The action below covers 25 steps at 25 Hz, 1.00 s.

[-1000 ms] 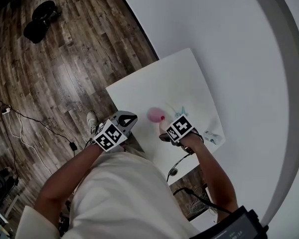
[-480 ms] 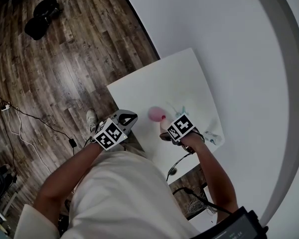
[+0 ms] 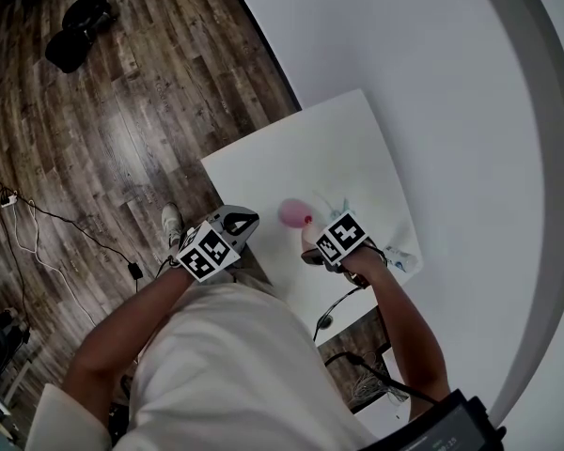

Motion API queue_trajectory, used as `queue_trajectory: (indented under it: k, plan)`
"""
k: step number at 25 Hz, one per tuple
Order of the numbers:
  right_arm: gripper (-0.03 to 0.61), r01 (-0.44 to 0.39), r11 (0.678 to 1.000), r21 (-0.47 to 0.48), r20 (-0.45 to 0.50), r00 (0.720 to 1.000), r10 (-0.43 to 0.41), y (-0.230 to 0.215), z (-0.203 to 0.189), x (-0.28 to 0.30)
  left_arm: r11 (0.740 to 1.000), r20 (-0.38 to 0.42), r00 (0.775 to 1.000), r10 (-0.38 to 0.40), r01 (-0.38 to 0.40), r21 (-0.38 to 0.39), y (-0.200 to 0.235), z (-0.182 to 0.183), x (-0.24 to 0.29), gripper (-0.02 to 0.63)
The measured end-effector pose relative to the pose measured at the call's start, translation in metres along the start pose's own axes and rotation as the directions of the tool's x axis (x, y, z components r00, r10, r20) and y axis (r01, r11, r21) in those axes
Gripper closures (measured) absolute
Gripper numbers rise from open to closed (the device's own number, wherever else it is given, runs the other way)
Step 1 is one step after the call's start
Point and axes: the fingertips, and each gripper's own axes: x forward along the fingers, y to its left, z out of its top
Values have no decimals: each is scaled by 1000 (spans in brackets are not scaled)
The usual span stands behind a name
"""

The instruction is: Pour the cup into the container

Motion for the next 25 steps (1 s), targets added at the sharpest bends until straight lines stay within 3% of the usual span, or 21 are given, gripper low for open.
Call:
queue_trajectory:
  k: [25]
  plan:
    - [206, -15, 1000, -3, -26, 1000, 15, 1, 1, -2, 1000, -10, 1000, 0, 0, -4, 4, -7, -1, 603]
